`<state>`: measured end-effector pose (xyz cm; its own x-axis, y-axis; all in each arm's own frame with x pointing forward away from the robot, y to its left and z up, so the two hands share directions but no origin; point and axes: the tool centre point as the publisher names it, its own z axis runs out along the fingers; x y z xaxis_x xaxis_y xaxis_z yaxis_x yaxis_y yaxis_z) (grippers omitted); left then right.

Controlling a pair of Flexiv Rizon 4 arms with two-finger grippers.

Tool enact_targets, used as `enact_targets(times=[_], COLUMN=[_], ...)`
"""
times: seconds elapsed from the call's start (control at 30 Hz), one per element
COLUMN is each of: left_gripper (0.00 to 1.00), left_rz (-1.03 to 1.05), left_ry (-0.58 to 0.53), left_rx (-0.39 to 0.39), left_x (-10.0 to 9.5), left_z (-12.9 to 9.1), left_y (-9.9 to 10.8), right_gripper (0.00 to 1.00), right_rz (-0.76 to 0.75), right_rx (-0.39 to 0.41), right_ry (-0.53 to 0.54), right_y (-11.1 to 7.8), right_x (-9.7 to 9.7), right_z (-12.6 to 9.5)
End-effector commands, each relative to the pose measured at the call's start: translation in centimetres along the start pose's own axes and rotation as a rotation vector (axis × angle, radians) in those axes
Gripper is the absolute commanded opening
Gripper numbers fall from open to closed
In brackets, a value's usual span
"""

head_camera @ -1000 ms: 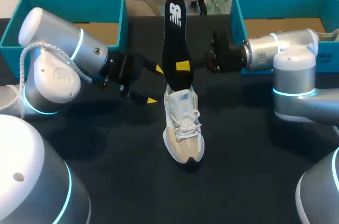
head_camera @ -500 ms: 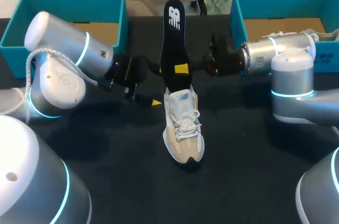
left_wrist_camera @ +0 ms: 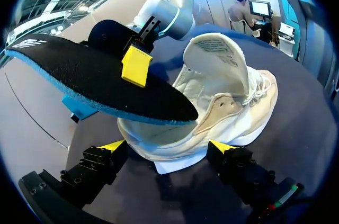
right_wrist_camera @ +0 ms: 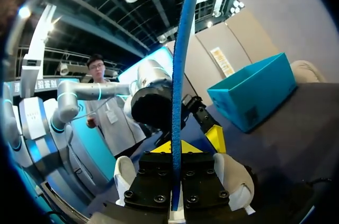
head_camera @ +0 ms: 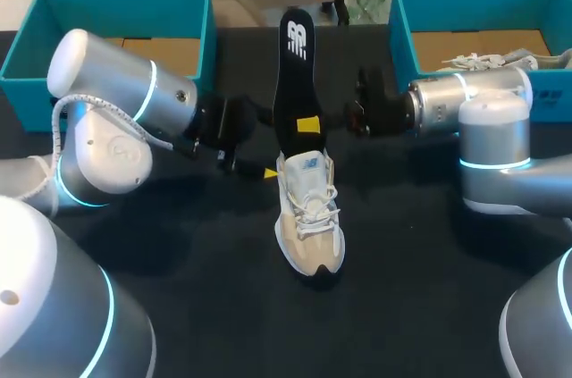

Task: Take the shoe out of the shoebox, open the shoe tongue, remove and reinsert the insole, then place the shoe into the shoebox

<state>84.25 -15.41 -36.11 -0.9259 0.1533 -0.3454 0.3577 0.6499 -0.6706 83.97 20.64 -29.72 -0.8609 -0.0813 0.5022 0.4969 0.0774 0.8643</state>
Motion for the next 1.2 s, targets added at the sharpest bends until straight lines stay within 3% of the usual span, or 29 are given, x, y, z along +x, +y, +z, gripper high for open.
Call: enact_targets(times=[0.03,0.7,1.0,1.2], left_gripper=[1.0,1.0,1.0,1.0], left_rz=[0.007,0.017,0.017,0.017], left_ry=[0.002,0.011,0.011,0.011], left_rx=[-0.007,-0.014,-0.014,-0.014], left_x=[0.0,0.1,0.1,0.1], left_z=[0.1,-0.1,-0.1,-0.1], left_y=[0.0,0.2,0.2,0.2], right_gripper=[0.0,0.0,0.0,0.0], right_rz=[0.006,0.059,-0.017,-0.045], right_rx=[0.0,0.017,0.024,0.045], right_ry=[0.012,-0.042,-0.073,-0.083], right_y=[-0.6,-3.6,-2.6,-3.0], right_x=[-0.6,-0.9,-0.9,-1.0], right_z=[0.3,-0.3,-0.8,-0.7])
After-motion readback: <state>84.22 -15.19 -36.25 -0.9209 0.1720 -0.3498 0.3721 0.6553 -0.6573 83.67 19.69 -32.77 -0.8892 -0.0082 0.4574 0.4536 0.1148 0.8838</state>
